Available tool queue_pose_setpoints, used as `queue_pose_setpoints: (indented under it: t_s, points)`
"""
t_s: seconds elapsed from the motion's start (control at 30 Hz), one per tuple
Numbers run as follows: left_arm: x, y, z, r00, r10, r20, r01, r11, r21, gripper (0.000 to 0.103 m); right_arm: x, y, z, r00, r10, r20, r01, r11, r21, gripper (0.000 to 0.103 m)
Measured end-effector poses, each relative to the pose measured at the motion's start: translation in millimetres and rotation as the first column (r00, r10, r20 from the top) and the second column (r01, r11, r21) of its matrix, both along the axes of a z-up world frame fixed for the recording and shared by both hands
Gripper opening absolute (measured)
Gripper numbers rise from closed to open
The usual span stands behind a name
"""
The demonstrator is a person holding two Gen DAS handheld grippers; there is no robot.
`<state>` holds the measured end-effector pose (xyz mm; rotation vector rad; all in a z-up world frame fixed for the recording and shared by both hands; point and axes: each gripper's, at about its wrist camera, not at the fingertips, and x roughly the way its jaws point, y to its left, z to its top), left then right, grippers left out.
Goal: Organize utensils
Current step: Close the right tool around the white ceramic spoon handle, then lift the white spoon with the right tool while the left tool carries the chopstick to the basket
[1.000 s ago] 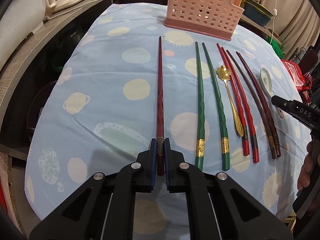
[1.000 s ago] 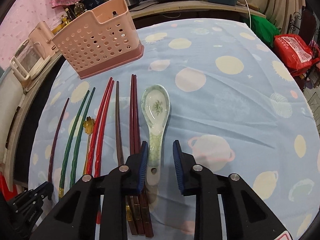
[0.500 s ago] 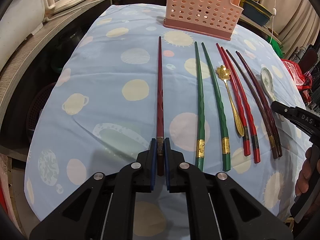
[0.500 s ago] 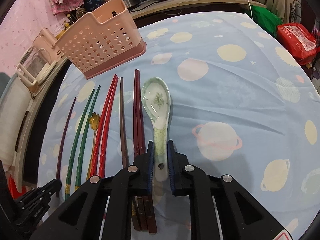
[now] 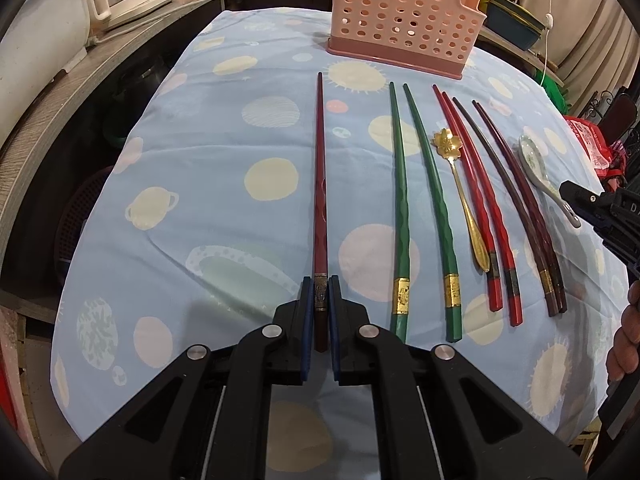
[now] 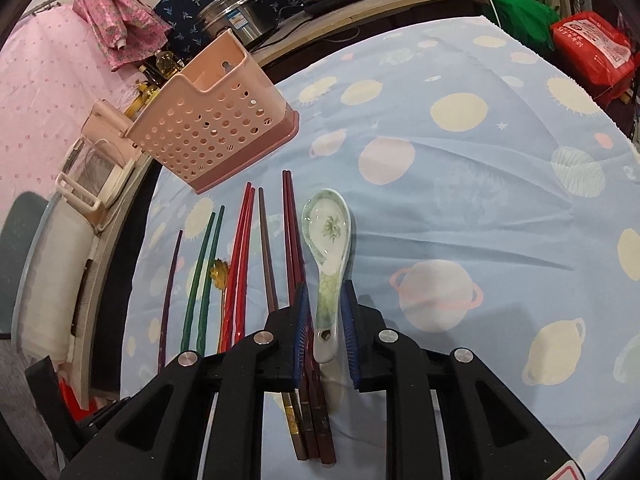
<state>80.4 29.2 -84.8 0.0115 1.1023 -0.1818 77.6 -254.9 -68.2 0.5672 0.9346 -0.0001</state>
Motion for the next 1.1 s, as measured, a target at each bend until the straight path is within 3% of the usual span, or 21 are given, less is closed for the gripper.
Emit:
queue_pose_setpoints:
  t_s: [0.23, 0.4, 0.47, 0.53, 0.67, 0.83, 1.1]
  points:
    - [1, -1, 0, 1.000, 0.001, 0.000, -0.001, 1.000, 0.003, 0.007, 2, 1, -19, 0.998, 0.015, -0.056, -0.015, 1.000, 0.008, 0.013]
    - [1, 0, 0, 1.000, 0.001, 0.000, -0.001, 1.000, 0.001, 0.007, -2, 5, -21, 0.998, 0.032, -0.049, -0.032, 0.999, 0.008, 0.012]
    - [1, 0, 0, 1.000, 0.001, 0.000, -0.001, 1.000, 0.002, 0.007, -5, 3, -17, 0.999, 0.027, -0.035, -0.027, 0.999, 0.023, 0.016]
    - [1, -1, 0, 1.000, 0.002, 0.000, -0.002, 1.000, 0.002, 0.007, -8, -1, -13, 1.000, 0.009, -0.018, -0.009, 0.999, 0.039, 0.028]
    - [1, 0, 0, 1.000, 0.002, 0.000, -0.002, 1.000, 0.003, 0.007, -8, -8, -12, 1.000, -0.006, -0.014, 0.007, 0.998, 0.068, 0.028]
    - [1, 0, 0, 1.000, 0.001, 0.000, -0.001, 1.000, 0.001, 0.007, -5, -10, -25, 0.999, 0.005, -0.044, 0.000, 0.995, 0.096, 0.011]
    - [-5, 1, 4, 1.000, -0.005, -0.012, 0.005, 0.999, -0.041, 0.007, -16, 1, -18, 0.999, 0.018, -0.032, -0.017, 0.999, 0.038, 0.009]
